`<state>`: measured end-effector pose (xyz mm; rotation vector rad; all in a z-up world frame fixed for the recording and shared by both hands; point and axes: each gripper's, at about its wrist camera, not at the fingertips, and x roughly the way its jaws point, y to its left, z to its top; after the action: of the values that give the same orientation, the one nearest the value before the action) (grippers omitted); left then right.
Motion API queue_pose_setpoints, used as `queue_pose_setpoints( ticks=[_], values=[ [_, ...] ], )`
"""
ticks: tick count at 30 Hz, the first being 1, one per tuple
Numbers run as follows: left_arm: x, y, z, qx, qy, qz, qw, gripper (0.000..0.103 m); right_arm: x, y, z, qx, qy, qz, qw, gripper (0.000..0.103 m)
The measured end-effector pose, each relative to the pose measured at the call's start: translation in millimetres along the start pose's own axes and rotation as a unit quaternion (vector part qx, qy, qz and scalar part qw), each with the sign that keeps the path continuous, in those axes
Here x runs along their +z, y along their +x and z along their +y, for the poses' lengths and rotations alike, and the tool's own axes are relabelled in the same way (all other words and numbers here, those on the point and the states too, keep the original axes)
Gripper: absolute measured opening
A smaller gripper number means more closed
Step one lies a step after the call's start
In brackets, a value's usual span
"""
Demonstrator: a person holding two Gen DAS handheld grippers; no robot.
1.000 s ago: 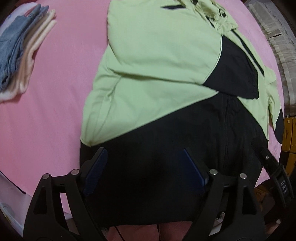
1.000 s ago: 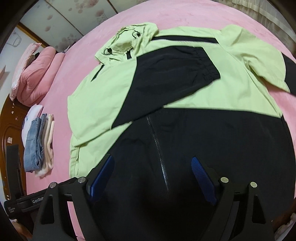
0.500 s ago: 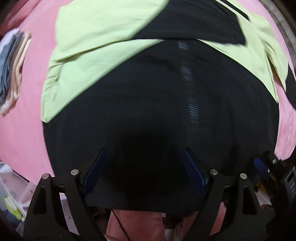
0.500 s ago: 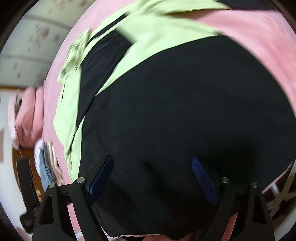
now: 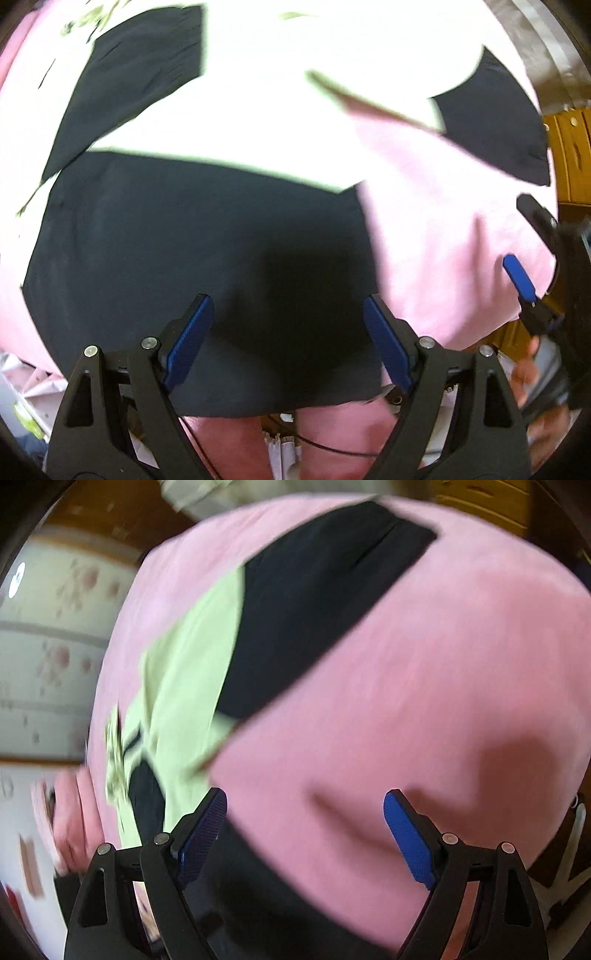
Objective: Fold large clothes
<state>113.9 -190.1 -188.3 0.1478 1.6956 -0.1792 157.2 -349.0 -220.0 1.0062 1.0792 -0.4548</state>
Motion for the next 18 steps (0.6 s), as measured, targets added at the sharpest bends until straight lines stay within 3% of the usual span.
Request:
queue_pose_setpoints(
  ticks=[5,10,12,15,16,18],
  values=[
    [23,-3,-36,-0.005,0.017,0.003,0.9998,0.081,75,-2,-43,-0.002,0.036,-0.050,0.998,0.088],
    [38,-12,-36,-0.006,-0.001,-0.008,0.9999,0.081,130,0,-74,0.006,0.070,-0.098,0.993,0.081],
    [42,-13,-31,-0.004,-0.009,-0.010,0.9999,0.081,152,1,-85,0.003,0.071,-0.122,0.990,0.073],
    [50,-12,-28,0.002,-0.017,-0.006,0.9998,0.081,169,0,-95,-0.007,0.084,-0.145,0.986,0.051],
    [53,-10,-25,0.002,-0.021,-0.005,0.9998,0.081,172,-1,-98,-0.015,0.089,-0.156,0.984,0.031],
    [63,-9,-7,-0.002,-0.027,-0.005,0.9996,0.081,176,-5,-102,-0.035,0.091,-0.173,0.980,0.018]
  ],
)
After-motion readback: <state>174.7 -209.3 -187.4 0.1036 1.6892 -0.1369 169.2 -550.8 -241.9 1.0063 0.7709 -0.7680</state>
